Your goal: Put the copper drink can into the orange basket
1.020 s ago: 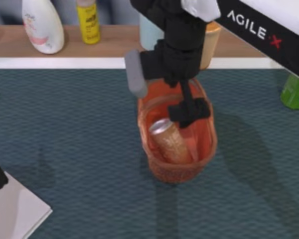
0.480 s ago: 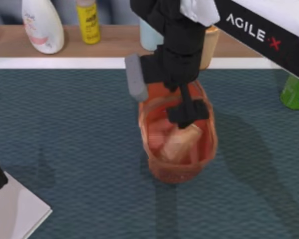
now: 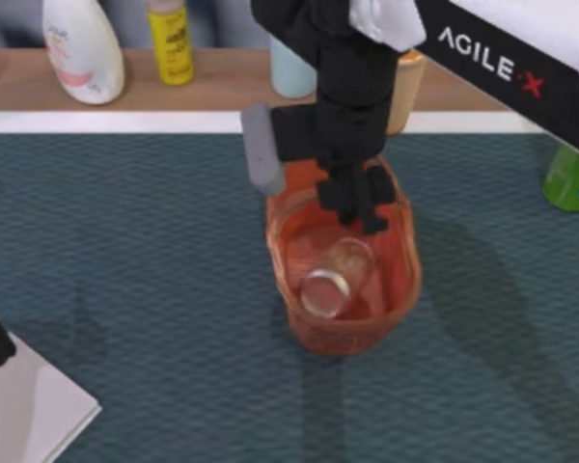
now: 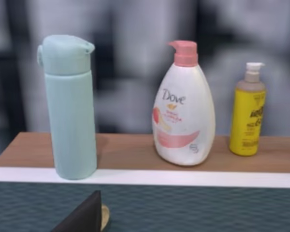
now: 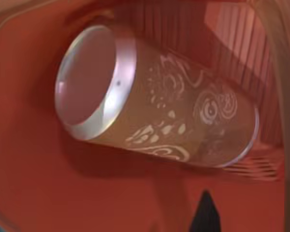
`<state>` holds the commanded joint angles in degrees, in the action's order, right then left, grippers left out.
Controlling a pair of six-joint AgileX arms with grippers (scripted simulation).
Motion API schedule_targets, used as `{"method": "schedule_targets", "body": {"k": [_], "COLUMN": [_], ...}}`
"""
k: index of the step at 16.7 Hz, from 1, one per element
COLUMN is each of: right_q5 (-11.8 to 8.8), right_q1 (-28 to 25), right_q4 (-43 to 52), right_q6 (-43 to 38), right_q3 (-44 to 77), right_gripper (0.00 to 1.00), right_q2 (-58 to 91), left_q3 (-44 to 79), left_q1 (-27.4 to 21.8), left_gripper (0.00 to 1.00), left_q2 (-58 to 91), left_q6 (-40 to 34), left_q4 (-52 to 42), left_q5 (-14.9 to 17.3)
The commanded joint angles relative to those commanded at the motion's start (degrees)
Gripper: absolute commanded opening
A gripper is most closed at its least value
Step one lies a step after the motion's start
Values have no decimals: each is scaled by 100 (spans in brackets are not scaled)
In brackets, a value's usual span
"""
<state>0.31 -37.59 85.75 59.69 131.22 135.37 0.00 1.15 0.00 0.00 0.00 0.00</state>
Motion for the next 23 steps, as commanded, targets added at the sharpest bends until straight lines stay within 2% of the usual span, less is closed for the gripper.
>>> {"method": "schedule_targets", "body": {"k": [2,3,23], "right_q5": [0,0,0], "right_q1": [0,0,0], "right_q4": [0,0,0], "right_q6": [0,0,0], "right_q3": [0,0,0], "right_gripper": [2,0,0], "right_q2": [0,0,0], "left_q3": [0,0,0], "left_q1": [0,0,0], "left_gripper": [100,100,100], "left_q2": [0,0,0], "left_q6": [0,0,0], "left_q4": [0,0,0], "left_q5": [0,0,0]}}
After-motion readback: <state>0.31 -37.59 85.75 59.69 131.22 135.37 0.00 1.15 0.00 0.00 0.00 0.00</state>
